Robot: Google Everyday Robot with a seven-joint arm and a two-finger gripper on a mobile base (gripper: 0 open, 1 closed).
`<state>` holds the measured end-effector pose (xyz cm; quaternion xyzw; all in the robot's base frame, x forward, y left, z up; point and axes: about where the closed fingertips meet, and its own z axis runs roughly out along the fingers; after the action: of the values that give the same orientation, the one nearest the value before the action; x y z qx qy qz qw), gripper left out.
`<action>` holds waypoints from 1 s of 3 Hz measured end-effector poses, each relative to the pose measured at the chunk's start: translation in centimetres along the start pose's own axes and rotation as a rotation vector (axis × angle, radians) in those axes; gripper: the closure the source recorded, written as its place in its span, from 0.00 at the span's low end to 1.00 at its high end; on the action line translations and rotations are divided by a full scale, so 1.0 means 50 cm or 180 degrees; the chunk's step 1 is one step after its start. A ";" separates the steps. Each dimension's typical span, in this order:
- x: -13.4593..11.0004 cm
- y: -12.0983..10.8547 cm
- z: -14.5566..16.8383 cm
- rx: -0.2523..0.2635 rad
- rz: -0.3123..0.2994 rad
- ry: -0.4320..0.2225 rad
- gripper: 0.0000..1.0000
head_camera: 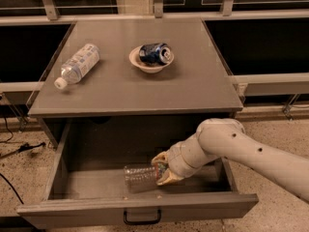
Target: Place water bottle into top drawer
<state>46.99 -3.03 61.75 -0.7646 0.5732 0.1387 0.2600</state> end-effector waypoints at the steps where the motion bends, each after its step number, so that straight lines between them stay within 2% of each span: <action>1: 0.000 0.000 0.000 0.0000 0.0000 0.0000 0.50; 3: 0.000 0.000 0.000 0.0000 0.0000 0.0000 0.04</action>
Offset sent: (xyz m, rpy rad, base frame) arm 0.0000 0.0000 0.0000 0.0000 0.0000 0.0000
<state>46.98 -3.02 61.74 -0.7646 0.5732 0.1387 0.2600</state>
